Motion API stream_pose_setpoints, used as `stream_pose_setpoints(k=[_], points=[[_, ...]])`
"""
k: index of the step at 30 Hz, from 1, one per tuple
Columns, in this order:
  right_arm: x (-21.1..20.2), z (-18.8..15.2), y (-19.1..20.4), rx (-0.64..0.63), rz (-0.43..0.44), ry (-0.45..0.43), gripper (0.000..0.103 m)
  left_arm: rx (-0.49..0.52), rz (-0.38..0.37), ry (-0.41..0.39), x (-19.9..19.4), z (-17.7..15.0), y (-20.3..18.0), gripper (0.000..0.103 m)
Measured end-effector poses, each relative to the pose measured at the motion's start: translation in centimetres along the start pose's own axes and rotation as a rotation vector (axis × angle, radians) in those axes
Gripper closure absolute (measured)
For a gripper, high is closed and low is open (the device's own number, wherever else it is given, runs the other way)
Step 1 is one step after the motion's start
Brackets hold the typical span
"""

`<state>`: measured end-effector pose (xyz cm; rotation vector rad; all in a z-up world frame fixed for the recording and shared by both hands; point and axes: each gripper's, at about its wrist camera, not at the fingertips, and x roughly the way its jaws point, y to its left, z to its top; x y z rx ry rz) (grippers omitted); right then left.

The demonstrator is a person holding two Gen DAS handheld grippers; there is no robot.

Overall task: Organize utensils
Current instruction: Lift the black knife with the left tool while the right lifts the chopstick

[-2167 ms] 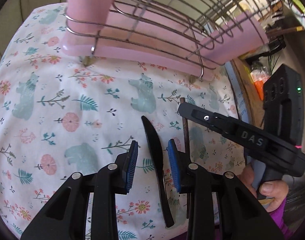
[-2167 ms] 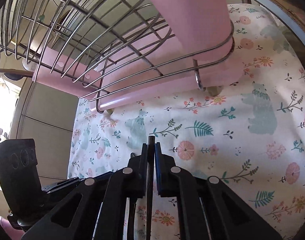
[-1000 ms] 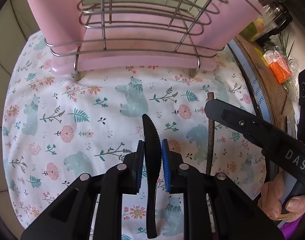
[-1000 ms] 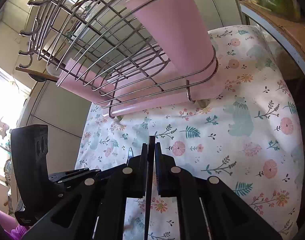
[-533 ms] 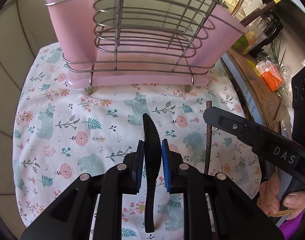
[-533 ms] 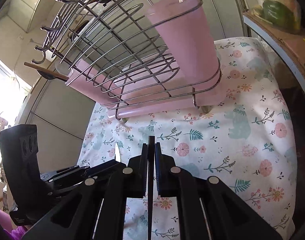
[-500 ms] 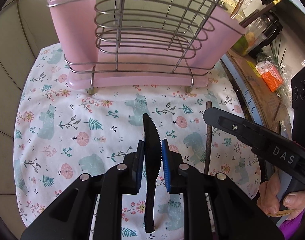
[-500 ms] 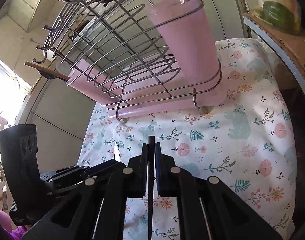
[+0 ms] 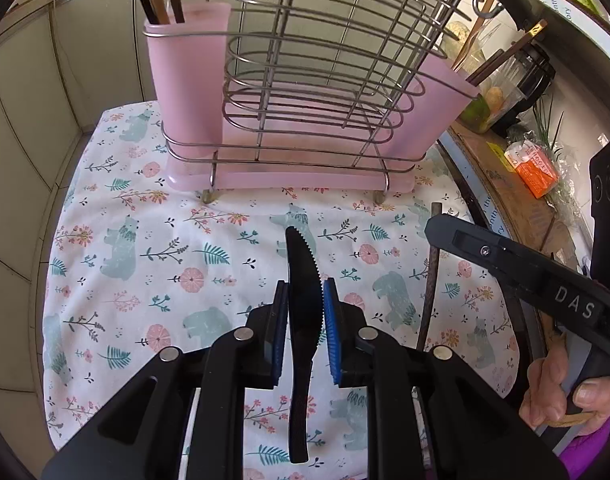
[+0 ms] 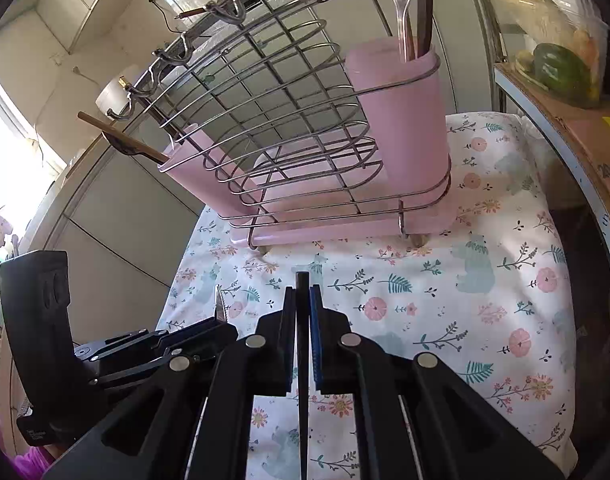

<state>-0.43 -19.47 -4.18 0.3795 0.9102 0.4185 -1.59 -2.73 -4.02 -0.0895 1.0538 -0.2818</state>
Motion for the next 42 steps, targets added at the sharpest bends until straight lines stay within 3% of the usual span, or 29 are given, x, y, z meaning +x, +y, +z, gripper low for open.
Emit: stream_pose_setpoints(k=[10,18,25,37,42], points=[[-1.2,-0.4,1.1,-0.041,-0.008,-0.032,0.097,-0.030,-0.012,-0.050,-1.8,-1.9,2.1,0.086],[-2.3,-0.2,2.0,-0.074,-0.006,-0.086,0.097,-0.088,-0.056,-0.235,-3.3,-1.1,3.4,0.086],[-2.6,-0.2,2.2,-0.083,-0.008,-0.091,0.097,-0.034,-0.032,-0.277,-3.4,-2.4,3.1,0.086],[-3.3,-0.5,2.9,-0.106,-0.005,-0.104,0.097,-0.047,-0.065,-0.310,-4.8,-5.5,4.8,0.086],[-4.0,-0.5,3.1,-0.114,0.003,-0.123,0.097,-0.003,-0.080,-0.315,-6.1,-6.0,4.2,0.086]])
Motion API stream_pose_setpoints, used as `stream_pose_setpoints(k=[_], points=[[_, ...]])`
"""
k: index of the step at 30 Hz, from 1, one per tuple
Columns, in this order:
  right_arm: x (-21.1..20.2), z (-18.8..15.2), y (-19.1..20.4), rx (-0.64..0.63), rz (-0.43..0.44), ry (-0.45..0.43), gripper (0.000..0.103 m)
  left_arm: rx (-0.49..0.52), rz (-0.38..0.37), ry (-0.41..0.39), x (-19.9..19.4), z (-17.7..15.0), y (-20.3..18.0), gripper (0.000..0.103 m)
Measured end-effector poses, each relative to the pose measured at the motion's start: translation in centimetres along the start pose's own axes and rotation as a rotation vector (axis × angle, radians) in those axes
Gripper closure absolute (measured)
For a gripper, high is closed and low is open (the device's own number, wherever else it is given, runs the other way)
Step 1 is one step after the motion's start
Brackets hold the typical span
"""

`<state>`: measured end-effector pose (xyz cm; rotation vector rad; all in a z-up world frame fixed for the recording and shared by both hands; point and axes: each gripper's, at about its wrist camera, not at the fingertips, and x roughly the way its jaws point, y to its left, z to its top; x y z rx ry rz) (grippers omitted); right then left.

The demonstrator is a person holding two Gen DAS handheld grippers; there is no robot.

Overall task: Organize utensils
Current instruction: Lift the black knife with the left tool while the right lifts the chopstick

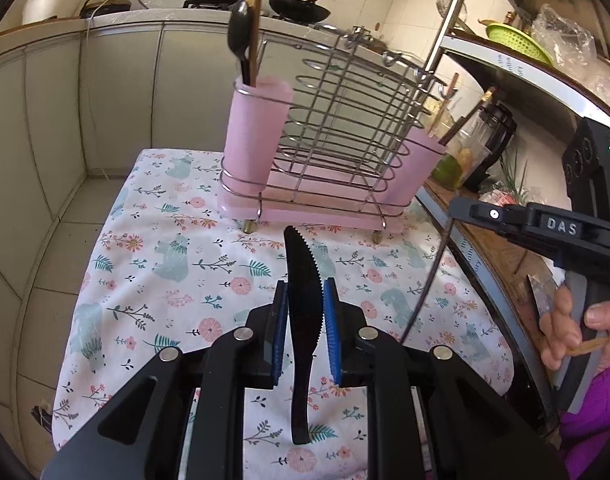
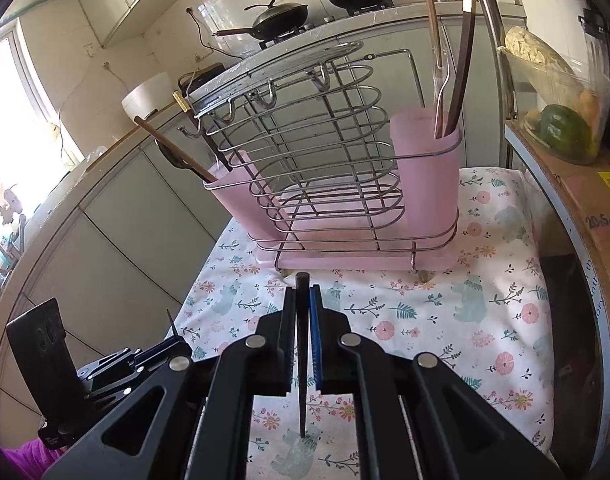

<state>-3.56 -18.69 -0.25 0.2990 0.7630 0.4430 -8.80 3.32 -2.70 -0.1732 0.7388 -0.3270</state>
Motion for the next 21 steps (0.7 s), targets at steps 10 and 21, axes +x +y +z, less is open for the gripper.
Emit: stream_pose_setpoints(k=[10,21], points=[[-3.0,2.1,0.0,-0.014,-0.003,-0.076,0.097,0.031,-0.022,-0.146,-3.4,3.6,-1.7,0.086],[-9.4,8.4,-0.4,-0.042,-0.050,-0.286,0.097,0.095,0.018,-0.432,-6.2,12.7,-4.1,0.086]])
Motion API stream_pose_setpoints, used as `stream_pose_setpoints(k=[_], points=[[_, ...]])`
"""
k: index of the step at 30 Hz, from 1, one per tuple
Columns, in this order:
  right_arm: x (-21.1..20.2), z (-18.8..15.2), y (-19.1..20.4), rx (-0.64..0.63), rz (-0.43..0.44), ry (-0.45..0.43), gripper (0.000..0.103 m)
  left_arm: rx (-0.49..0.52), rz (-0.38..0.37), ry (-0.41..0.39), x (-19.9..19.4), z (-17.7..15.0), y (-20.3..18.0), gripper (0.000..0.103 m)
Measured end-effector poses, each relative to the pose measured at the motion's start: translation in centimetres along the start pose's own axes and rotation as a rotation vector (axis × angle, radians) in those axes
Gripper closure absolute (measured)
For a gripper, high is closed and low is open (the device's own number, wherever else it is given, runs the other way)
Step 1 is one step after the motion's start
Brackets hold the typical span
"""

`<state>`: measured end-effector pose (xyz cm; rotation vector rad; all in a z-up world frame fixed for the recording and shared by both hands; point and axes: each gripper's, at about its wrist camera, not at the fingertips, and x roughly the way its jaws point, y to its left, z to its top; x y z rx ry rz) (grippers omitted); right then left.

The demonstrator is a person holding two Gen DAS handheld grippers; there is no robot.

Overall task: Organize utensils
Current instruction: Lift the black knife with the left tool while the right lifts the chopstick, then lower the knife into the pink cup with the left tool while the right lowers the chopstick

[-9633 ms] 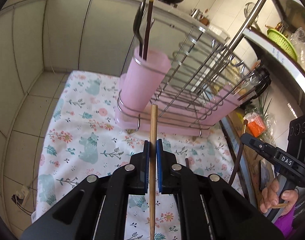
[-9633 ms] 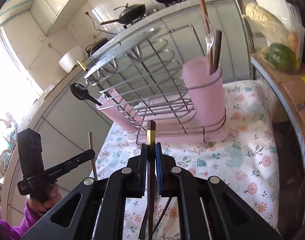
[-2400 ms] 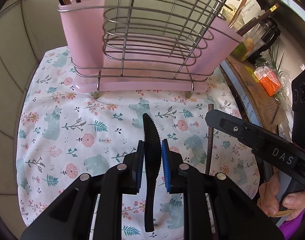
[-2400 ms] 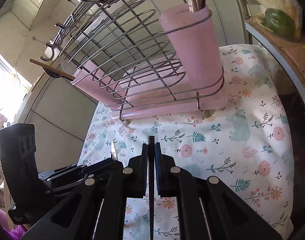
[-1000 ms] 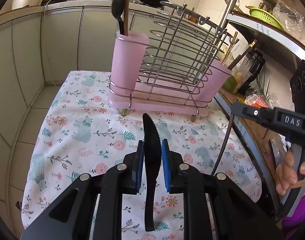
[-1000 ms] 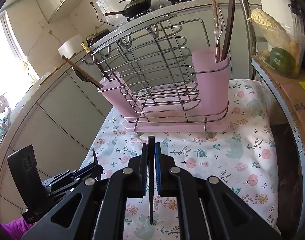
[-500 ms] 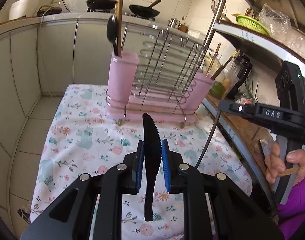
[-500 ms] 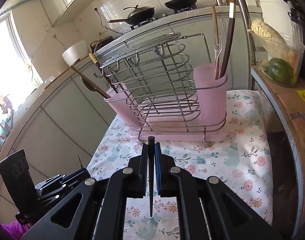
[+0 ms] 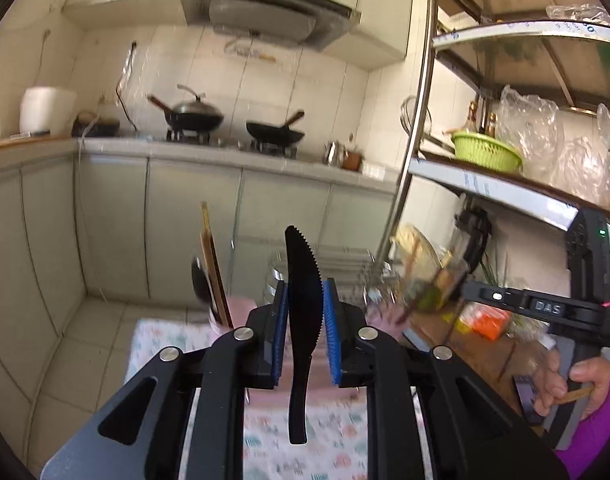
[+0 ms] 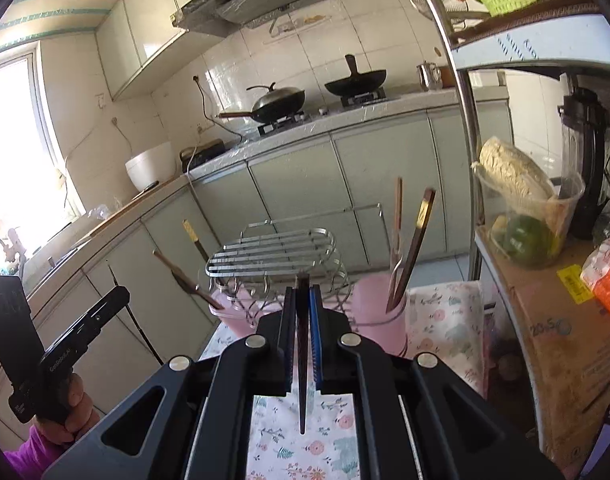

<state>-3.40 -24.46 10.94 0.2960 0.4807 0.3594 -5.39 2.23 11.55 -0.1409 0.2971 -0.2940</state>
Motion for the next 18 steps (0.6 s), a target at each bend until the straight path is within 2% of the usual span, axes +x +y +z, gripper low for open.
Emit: stream_pose_setpoints(k=[9,13,18], points=[[-1.8,5.9,-1.4,-0.009,-0.059,-0.175,0.097,-0.002,0.081,-0.142,3.6,5.0,0.9,0.086],[-0.8,6.9,-1.7,-0.044,-0.115,-0.217,0.097,-0.008,0.117,-0.175,5.4,5.9,1.6,0.086],[1.4,6.8,-2.0,-0.084,-0.158,-0.223,0.097,0.033,0.153,-0.187,7.6,5.6,1.7,0.086]])
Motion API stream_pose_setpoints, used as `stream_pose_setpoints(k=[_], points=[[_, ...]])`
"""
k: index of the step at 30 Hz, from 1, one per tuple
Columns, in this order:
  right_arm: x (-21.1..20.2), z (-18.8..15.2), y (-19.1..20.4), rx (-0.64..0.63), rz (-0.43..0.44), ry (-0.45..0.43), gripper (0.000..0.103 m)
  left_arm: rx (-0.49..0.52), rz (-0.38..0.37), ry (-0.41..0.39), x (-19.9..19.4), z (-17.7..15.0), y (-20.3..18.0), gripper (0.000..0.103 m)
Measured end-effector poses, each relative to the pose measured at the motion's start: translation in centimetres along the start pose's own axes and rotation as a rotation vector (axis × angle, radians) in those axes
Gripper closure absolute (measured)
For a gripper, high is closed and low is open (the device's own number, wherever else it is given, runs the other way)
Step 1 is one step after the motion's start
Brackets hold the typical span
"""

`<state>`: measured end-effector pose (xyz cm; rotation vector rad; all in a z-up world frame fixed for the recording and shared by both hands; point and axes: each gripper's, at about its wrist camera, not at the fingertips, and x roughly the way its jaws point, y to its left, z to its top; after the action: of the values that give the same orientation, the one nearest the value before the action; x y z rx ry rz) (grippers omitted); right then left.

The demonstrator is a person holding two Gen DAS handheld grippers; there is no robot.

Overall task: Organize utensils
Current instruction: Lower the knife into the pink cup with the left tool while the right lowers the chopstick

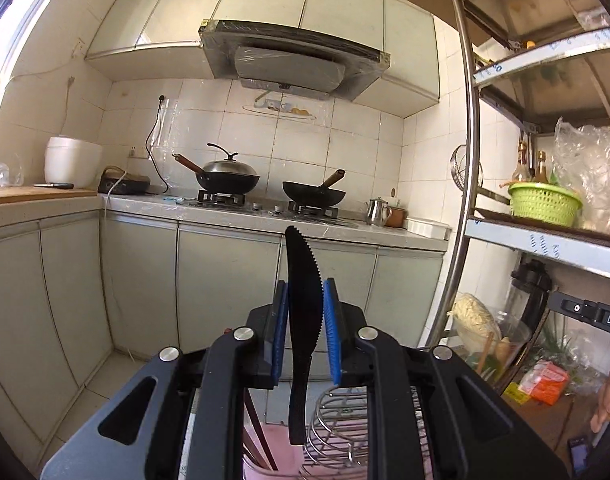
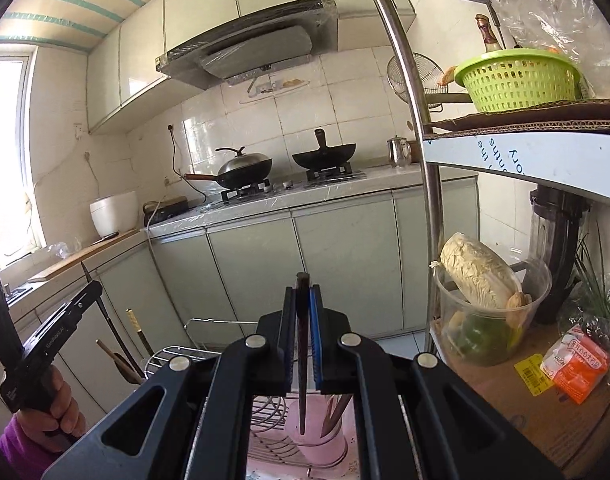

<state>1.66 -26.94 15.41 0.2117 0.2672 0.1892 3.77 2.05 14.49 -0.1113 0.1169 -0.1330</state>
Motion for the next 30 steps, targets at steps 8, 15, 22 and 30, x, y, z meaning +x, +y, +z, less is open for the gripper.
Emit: stream_pose_setpoints(k=[8,15,22,30], points=[[3.0,-2.5,0.7,-0.064,-0.025,0.042,0.097,0.053,0.023,0.051,2.9,-2.8,0.0,0.086],[4.5,-4.6,1.0,-0.056,-0.015,0.113,0.097,0.118,0.030,0.077,3.1,-4.5,-0.6,0.086],[5.0,-5.7,1.2,-0.060,-0.010,0.148,0.097,0.082,0.025,0.125,3.5,-5.5,0.8,0.086],[6.3,-6.9,1.0,-0.058,-0.011,0.198,0.097,0.004,-0.038,0.197,4.9,-6.8,3.9,0.086]])
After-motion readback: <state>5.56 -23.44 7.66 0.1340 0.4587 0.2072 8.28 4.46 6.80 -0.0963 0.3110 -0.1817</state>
